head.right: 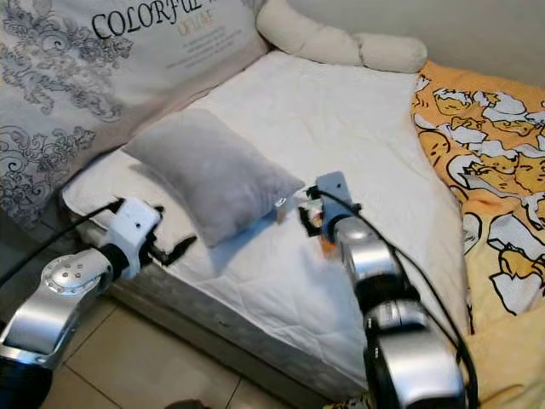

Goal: Clean up the room

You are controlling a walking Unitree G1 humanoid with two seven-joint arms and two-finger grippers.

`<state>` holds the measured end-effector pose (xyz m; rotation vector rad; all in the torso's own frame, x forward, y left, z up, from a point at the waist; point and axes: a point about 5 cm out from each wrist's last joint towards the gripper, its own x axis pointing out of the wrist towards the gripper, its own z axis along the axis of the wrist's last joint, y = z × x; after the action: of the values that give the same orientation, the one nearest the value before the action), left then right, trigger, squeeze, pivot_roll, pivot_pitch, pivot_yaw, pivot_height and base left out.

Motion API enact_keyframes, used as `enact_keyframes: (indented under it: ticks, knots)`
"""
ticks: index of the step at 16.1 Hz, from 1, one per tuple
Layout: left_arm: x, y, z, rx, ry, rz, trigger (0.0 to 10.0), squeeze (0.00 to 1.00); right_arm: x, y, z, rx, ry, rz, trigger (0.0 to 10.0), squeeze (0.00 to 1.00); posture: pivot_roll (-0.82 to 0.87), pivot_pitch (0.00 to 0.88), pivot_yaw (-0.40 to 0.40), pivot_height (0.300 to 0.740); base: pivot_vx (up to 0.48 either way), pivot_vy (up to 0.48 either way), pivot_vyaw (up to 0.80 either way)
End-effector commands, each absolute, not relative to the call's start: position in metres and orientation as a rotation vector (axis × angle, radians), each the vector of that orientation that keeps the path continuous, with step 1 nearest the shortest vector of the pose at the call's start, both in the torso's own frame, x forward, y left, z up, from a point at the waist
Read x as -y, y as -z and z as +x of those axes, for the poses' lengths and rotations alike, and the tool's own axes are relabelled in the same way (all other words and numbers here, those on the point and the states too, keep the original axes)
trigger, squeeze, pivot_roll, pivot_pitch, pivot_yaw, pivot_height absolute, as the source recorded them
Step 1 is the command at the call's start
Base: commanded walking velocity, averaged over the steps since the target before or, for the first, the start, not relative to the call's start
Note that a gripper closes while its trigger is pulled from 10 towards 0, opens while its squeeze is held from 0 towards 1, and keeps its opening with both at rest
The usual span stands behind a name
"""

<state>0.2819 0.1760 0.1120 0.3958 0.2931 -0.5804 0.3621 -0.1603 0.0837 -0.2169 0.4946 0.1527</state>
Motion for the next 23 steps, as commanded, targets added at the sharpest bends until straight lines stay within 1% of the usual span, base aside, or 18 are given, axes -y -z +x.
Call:
enact_keyframes:
  ticks: [1,3,5,6,7,8,13,14,16,20,23]
  knots:
    - [-0.175,-0.115,0.281,-0.305,0.63,0.4,10.0,0.35,0.166,-0.083,0.365,-0.502,-0.123,-0.251,10.0,1.0,0.11,0.0,0.016,0.74,0.0,0.0,0.0]
    - [-0.176,-0.117,0.278,-0.312,0.664,0.411,10.0,0.35,0.168,-0.083,0.367,-0.516,-0.106,-0.243,10.0,1.0,0.13,0.0,0.012,0.74,0.0,0.0,0.0]
    - [-0.178,-0.119,0.269,-0.334,0.724,0.426,10.0,0.35,0.166,-0.078,0.366,-0.538,-0.102,-0.188,10.0,1.0,0.16,0.0,-0.005,0.74,0.0,0.0,0.0]
    - [-0.179,-0.12,0.261,-0.353,0.752,0.433,10.0,0.35,0.169,-0.074,0.365,-0.541,-0.067,-0.216,10.0,1.0,0.19,0.0,-0.007,0.74,0.0,0.0,0.0]
    - [-0.181,-0.12,0.257,-0.365,0.756,0.438,10.0,0.35,0.173,-0.072,0.364,-0.541,-0.029,-0.242,10.0,0.58,0.2,0.0,-0.005,0.74,0.0,0.0,0.0]
    - [-0.185,-0.12,0.247,-0.378,0.758,0.438,10.0,0.35,0.176,-0.069,0.361,-0.552,0.001,-0.229,10.0,0.0,0.21,0.0,0.0,0.74,0.0,0.0,0.0]
    - [-0.186,-0.125,0.228,-0.397,0.784,0.42,10.0,0.35,0.176,-0.056,0.353,-0.583,0.005,-0.214,10.0,0.0,0.23,0.0,0.01,0.74,0.0,0.0,0.0]
    - [-0.187,-0.126,0.223,-0.408,0.782,0.42,10.0,0.35,0.177,-0.053,0.351,-0.594,0.009,-0.212,10.0,0.0,0.25,0.033,0.01,0.74,0.0,0.0,0.0]
    - [-0.191,-0.127,0.212,-0.432,0.782,0.424,10.0,0.35,0.179,-0.047,0.347,-0.607,0.021,-0.244,10.0,0.0,0.28,0.072,0.016,0.74,0.0,0.0,0.0]
    - [-0.198,-0.134,0.197,-0.455,0.75,0.428,10.0,0.35,0.181,-0.038,0.339,-0.63,0.027,-0.253,10.0,0.0,0.32,0.13,0.023,0.74,0.0,0.0,0.0]
    - [-0.197,-0.135,0.192,-0.466,0.751,0.427,10.0,0.35,0.183,-0.035,0.337,-0.644,0.03,-0.243,10.0,0.0,0.32,0.135,0.014,0.74,0.0,0.0,0.0]
